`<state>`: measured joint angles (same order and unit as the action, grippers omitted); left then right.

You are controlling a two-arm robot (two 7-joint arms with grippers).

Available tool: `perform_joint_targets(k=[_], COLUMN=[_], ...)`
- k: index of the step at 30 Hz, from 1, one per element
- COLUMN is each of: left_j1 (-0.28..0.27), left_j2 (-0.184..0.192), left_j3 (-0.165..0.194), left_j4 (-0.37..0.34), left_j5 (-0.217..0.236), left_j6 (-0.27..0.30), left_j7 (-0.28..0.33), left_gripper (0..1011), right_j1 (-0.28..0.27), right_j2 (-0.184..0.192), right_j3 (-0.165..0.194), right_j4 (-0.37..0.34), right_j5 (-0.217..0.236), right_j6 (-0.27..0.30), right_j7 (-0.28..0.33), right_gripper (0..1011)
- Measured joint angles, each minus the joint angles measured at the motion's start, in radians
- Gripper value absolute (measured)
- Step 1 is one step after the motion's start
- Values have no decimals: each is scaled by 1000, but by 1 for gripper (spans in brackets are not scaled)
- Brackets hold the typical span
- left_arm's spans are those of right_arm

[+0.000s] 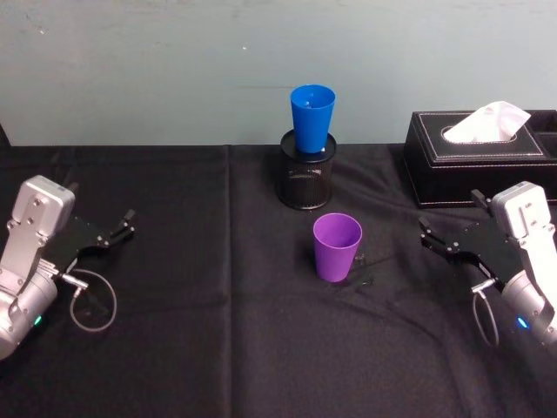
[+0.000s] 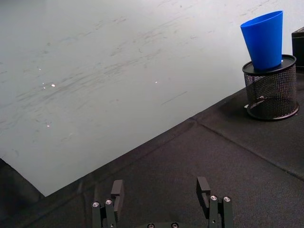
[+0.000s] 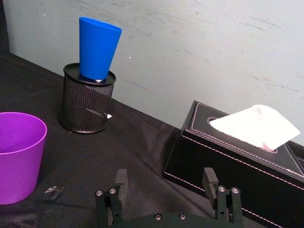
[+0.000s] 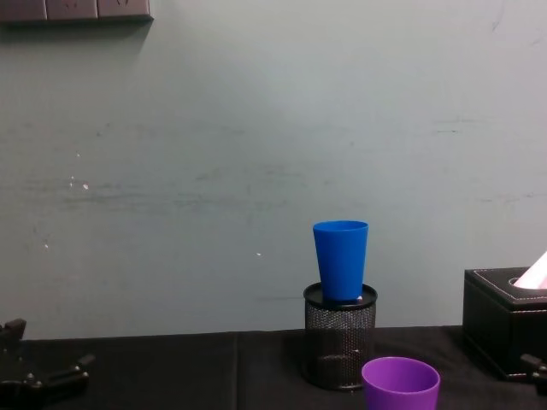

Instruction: Pick up one cup with a gripper and tap it against the other cup.

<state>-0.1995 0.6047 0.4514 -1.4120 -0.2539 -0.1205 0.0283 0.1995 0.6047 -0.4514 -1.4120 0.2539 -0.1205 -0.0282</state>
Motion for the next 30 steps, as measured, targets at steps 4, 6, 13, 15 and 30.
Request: perform_joint_targets(k=[4, 6, 13, 15, 30], left_j1=[0, 0, 0, 0, 0], left_j2=[0, 0, 0, 0, 0], left_j3=[0, 0, 0, 0, 0], left_j4=[0, 0, 0, 0, 0], left_j5=[0, 0, 0, 0, 0], left_j6=[0, 0, 0, 0, 0], left_j7=[0, 0, 0, 0, 0], left_gripper=[1000, 1000, 1000, 1000, 1000], right_j1=[0, 0, 0, 0, 0], right_j2=[0, 0, 0, 0, 0], right_j3=[0, 0, 0, 0, 0], right_j4=[0, 0, 0, 0, 0], right_j5=[0, 0, 0, 0, 0], right_j6=[0, 0, 0, 0, 0], right_j7=[0, 0, 0, 0, 0], right_gripper=[1003, 1003, 1003, 1003, 1003])
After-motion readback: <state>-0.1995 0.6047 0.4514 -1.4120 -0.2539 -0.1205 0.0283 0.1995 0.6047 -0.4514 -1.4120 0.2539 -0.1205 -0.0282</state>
